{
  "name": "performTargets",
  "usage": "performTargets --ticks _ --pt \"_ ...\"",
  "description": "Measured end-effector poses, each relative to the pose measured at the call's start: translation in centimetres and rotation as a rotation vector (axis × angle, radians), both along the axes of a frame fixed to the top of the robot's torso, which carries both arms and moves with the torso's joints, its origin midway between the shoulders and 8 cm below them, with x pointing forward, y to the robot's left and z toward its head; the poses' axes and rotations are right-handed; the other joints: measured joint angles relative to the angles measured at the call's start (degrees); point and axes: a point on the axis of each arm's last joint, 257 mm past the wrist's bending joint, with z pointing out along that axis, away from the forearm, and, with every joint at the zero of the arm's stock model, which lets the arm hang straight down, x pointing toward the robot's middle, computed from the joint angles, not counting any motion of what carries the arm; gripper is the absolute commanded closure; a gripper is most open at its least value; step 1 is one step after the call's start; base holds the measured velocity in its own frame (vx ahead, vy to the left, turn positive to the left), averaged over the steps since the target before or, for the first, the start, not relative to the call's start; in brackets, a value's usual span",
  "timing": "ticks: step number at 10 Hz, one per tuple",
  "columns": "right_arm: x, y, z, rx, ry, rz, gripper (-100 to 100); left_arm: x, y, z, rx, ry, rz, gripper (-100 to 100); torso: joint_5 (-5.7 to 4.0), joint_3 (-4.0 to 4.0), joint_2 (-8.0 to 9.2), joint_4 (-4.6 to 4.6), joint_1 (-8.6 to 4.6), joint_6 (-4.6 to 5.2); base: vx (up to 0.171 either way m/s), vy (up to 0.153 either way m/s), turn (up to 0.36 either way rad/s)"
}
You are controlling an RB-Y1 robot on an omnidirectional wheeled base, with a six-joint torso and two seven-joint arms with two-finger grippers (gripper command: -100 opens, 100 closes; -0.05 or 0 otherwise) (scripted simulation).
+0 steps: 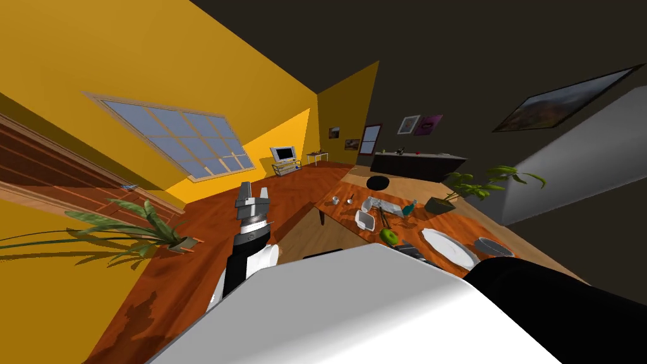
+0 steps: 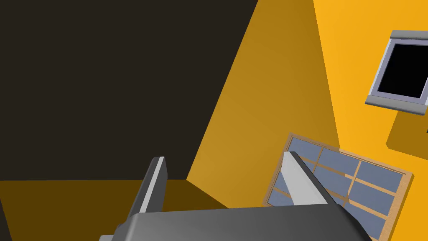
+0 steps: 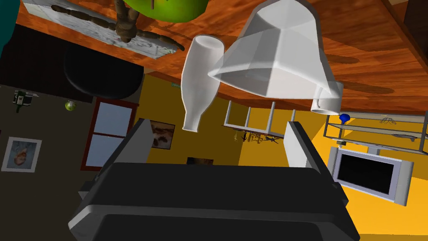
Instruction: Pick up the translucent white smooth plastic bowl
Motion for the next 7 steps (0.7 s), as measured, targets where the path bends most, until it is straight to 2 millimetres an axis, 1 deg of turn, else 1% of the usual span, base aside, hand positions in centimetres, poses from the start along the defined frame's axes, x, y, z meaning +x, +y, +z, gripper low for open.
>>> performTargets --ticks 1,2,4,5,6,7 --pt "-1.4 -0.8 -0.6 -0.025 0.034 0.004 -100 0.0 0.0 0.0 0.000 0.000 0.000 0 0.01 0.01 0.01 0.01 0.03 -0.03 0.039 0.045 0.142" --pt "-2.1 -1.4 -1.3 -0.041 0.057 0.005 -100 0.0 0.0 0.0 0.000 0.000 0.000 0 0.00 0.02 0.03 0.01 0.00 -0.01 0.052 0.068 0.367" --pt "-5.2 -2.8 -2.9 -0.093 0.140 0.010 -100 0.0 0.0 0.0 0.000 0.000 0.000 0 0.03 -0.09 -0.16 -0.03 0.14 -0.03 0.123 0.099 0.332" --pt "-6.6 -3.4 -3.9 -0.122 0.187 0.018 -100 0.0 0.0 0.0 0.000 0.000 0.000 0 0.04 -0.17 -0.30 -0.05 0.21 -0.06 0.149 0.122 0.443" --pt "-8.4 -4.0 -4.4 -0.150 0.234 0.026 -100 0.0 0.0 0.0 0.000 0.000 0.000 0 0.07 -0.21 -0.37 -0.07 0.28 -0.06 0.099 0.068 0.095" --pt "-9.3 -4.3 -4.9 -0.163 0.258 0.027 -100 0.0 0.0 0.0 0.000 0.000 0.000 0 0.05 -0.13 -0.20 -0.06 0.18 0.03 0.081 0.053 0.177"
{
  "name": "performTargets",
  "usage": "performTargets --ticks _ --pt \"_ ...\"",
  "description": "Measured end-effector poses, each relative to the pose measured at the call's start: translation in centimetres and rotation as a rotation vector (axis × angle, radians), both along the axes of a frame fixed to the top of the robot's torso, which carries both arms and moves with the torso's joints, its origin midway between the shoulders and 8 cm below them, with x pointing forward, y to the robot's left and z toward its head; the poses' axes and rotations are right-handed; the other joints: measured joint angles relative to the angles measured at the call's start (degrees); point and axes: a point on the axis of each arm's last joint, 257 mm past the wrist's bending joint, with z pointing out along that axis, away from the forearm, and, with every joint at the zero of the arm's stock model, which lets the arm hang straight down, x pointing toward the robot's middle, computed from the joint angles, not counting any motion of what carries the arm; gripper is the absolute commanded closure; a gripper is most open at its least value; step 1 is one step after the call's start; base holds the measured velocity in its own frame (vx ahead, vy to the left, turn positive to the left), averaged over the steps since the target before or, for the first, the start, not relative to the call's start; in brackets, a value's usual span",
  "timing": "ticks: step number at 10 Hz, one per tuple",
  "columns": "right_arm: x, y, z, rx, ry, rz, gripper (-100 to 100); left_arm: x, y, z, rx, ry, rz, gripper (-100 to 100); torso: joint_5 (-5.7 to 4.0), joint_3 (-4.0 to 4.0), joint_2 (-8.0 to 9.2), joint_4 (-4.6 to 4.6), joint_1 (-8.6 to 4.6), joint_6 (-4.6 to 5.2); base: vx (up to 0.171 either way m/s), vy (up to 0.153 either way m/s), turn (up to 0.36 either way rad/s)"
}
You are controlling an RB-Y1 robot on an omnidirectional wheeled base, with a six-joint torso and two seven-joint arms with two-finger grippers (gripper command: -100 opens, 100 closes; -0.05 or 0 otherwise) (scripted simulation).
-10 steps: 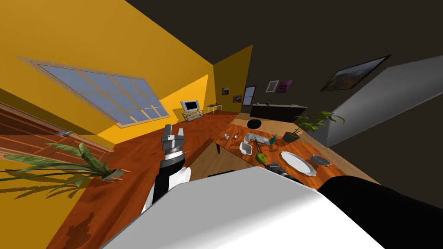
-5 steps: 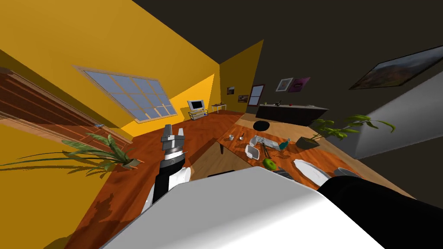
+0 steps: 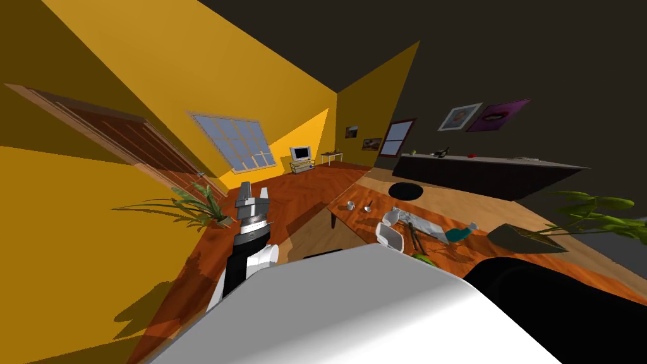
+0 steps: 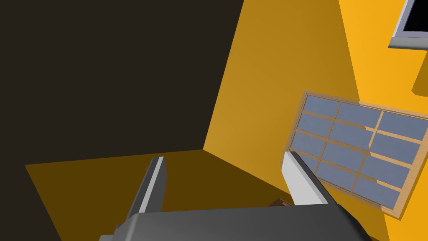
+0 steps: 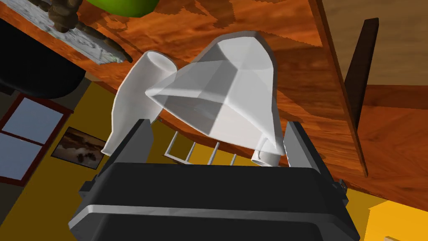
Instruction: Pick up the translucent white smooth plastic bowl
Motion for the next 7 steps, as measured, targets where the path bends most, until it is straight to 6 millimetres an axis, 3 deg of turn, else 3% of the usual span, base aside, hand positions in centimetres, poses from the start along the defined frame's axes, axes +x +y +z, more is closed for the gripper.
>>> performTargets --ticks 4,7 --pt "-5.8 -1.5 -2.8 -0.068 0.157 0.023 -100 0.0 0.0 0.0 0.000 0.000 0.000 0 0.02 -0.01 -0.02 0.00 0.08 -0.04 0.120 0.086 0.322" --pt "-9.0 -2.1 -3.4 -0.100 0.238 0.038 -100 0.0 0.0 0.0 0.000 0.000 0.000 0 -0.01 0.10 0.17 0.05 -0.09 -0.03 0.083 0.037 0.167"
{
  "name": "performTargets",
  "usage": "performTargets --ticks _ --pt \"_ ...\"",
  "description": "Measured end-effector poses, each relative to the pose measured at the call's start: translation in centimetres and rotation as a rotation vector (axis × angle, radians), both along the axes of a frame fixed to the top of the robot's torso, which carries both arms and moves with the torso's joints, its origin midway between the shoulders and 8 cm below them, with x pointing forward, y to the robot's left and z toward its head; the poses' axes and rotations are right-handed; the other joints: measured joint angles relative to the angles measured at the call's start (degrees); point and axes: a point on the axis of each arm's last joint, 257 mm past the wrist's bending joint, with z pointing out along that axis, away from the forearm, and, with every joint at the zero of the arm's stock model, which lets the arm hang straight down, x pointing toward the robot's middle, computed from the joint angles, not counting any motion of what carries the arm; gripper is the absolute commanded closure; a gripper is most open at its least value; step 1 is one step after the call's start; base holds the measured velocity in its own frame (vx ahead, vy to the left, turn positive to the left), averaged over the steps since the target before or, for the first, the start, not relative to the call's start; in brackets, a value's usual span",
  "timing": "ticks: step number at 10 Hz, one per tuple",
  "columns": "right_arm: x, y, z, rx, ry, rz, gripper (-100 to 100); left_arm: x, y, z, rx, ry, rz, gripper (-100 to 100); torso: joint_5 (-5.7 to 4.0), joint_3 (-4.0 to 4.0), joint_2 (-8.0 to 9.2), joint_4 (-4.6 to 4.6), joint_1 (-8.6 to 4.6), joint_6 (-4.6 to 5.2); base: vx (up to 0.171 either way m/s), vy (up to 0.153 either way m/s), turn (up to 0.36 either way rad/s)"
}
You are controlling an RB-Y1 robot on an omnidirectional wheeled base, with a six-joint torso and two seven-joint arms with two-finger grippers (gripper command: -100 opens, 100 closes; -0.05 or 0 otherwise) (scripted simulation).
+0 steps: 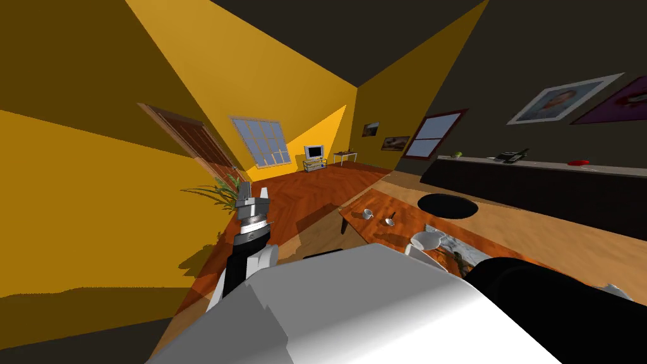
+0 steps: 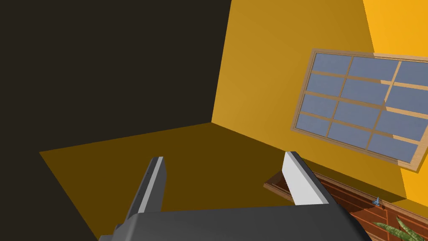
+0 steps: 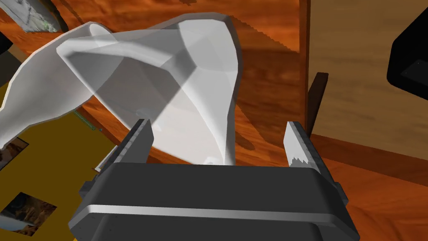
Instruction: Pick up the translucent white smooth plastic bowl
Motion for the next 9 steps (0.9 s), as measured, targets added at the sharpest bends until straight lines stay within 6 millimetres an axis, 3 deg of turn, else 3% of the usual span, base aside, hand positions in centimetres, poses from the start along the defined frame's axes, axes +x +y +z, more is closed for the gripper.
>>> performTargets --ticks 4,5,6,9 --pt "-4.5 -1.1 -1.0 -0.041 0.115 0.027 -100 0.0 0.0 0.0 0.000 0.000 0.000 0 0.01 -0.03 -0.05 -0.01 0.07 0.01 0.083 0.039 0.153" --pt "-4.6 -1.1 -1.0 -0.044 0.119 0.030 0 0.0 0.0 0.0 0.000 0.000 0.000 0 0.00 0.05 0.11 0.01 -0.01 0.05 0.009 0.003 -0.007" --pt "-4.6 -1.1 -1.0 -0.043 0.119 0.030 -100 0.0 0.0 0.0 0.000 0.000 0.000 0 -0.01 0.14 0.25 0.05 -0.06 0.05 -0.016 -0.031 0.046" --pt "-3.5 -0.2 -2.4 -0.038 0.118 0.020 -100 0.0 0.0 0.0 0.000 0.000 0.000 0 -0.09 0.27 0.48 0.10 -0.42 0.04 -0.039 -0.072 0.048"
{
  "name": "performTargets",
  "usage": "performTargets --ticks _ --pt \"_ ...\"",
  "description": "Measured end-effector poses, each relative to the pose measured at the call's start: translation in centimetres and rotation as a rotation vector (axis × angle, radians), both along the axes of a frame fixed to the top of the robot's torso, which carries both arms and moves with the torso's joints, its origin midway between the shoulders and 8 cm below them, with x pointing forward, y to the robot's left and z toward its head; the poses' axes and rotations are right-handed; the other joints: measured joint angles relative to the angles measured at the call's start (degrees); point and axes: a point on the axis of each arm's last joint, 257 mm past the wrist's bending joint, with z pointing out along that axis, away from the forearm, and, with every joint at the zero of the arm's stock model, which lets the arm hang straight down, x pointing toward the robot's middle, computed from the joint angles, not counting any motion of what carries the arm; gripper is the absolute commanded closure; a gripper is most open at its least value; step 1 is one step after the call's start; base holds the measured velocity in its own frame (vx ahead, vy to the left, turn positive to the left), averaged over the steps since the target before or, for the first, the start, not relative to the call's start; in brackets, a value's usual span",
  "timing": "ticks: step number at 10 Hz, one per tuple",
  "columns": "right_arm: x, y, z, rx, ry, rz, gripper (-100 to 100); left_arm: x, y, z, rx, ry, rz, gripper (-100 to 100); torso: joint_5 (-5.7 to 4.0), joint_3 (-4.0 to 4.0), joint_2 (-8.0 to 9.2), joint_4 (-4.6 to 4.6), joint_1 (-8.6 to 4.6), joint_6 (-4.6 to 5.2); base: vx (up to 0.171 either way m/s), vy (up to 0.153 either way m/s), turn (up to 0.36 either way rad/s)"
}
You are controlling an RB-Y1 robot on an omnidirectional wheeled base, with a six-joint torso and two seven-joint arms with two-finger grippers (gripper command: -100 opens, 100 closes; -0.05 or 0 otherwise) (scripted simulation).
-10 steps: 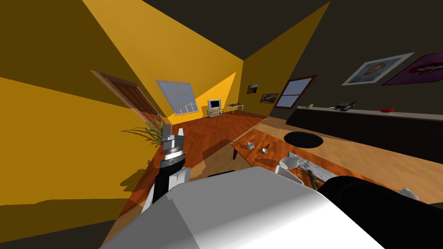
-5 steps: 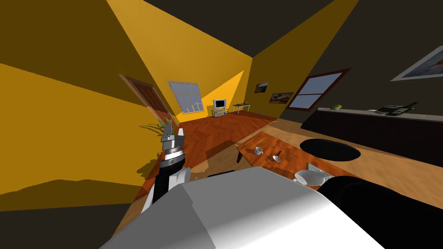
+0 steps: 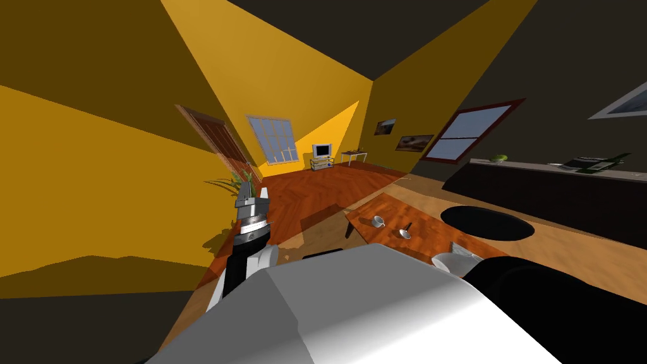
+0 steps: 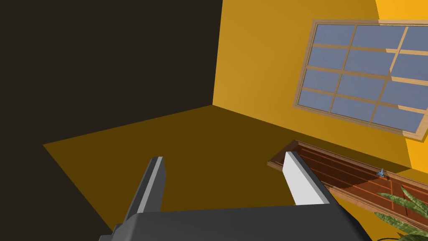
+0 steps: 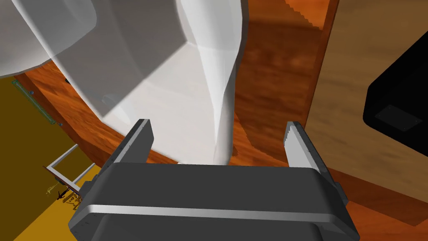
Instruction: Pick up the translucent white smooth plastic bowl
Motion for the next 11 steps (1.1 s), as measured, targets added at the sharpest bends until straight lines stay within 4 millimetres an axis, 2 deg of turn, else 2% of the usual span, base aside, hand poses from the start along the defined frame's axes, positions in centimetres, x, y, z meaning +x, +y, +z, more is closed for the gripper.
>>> performTargets --ticks 1,2,6,7,8,10,11 --pt "0.3 0.2 -0.4 0.000 0.000 -0.005 -100 0.0 0.0 0.0 0.000 0.000 0.000 0 -0.01 0.01 0.02 0.01 0.04 0.01 -0.018 -0.024 0.009" --pt "0.3 0.2 -0.5 -0.001 0.001 -0.006 100 0.0 0.0 0.0 0.000 0.000 0.000 0 0.03 -0.01 -0.03 -0.01 0.19 0.02 -0.003 -0.006 -0.001" --pt "0.1 0.3 -0.6 0.001 0.005 -0.006 100 0.0 0.0 0.0 0.000 0.000 0.000 0 0.16 0.01 -0.06 0.06 0.38 0.00 0.000 0.000 0.000" --pt "0.1 0.3 -0.6 0.001 0.005 -0.005 0 0.0 0.0 0.0 0.000 0.000 0.000 0 0.19 0.01 -0.05 0.06 0.42 0.02 0.000 0.000 0.000" --pt "0.1 0.3 -0.6 0.001 0.005 -0.005 100 0.0 0.0 0.0 0.000 0.000 0.000 0 0.21 0.01 -0.05 0.06 0.45 0.01 0.049 0.069 -0.073" --pt "-0.8 -0.7 0.6 -0.006 0.003 0.003 100 0.0 0.0 0.0 0.000 0.000 0.000 0 0.31 -0.12 -0.27 0.00 0.89 0.05 0.055 0.084 -0.064" --pt "-0.9 -0.6 0.7 -0.004 0.003 0.005 0 0.0 0.0 0.0 0.000 0.000 0.000 0 0.31 -0.10 -0.22 0.01 0.75 0.00 0.004 0.011 0.003"
